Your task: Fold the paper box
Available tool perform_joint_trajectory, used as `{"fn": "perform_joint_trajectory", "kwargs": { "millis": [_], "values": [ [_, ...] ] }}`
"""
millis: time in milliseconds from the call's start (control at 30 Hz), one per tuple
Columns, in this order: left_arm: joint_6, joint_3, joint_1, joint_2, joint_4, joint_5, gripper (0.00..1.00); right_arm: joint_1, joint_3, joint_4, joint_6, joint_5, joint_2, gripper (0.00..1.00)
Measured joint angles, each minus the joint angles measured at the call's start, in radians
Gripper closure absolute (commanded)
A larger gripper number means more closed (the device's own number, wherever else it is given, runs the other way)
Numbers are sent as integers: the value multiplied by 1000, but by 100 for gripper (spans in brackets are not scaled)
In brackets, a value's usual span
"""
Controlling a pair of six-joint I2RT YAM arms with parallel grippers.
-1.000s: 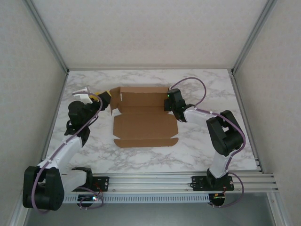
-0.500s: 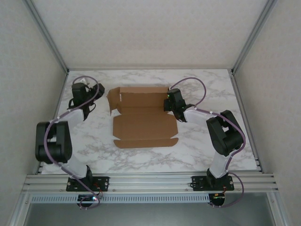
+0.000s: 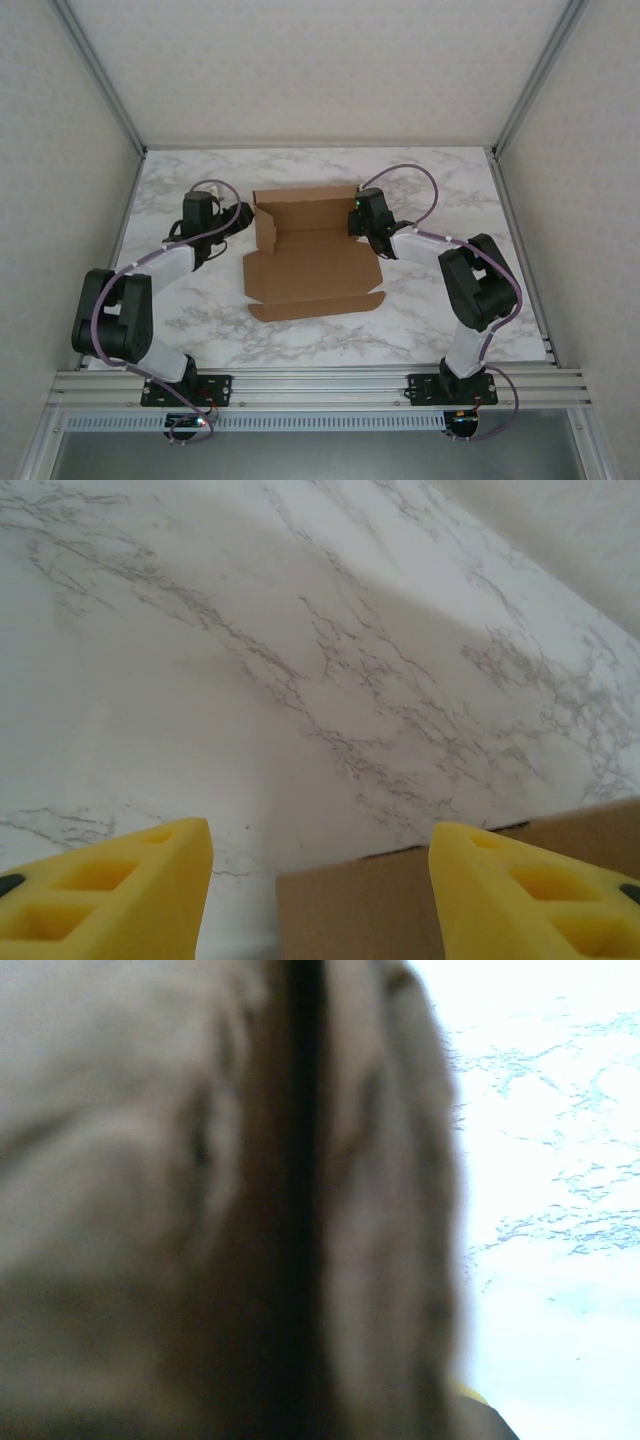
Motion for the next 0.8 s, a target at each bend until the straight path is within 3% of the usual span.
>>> {"fn": "perform_joint_trajectory", "kwargs": {
  "millis": [500, 800],
  "values": [
    [57, 0, -72, -63, -125, -141, 38, 0, 5, -3, -8, -7, 2, 100],
    [111, 0, -90, -116, -203, -156, 40, 0, 14, -5, -16, -8, 9, 100]
  ]
}}
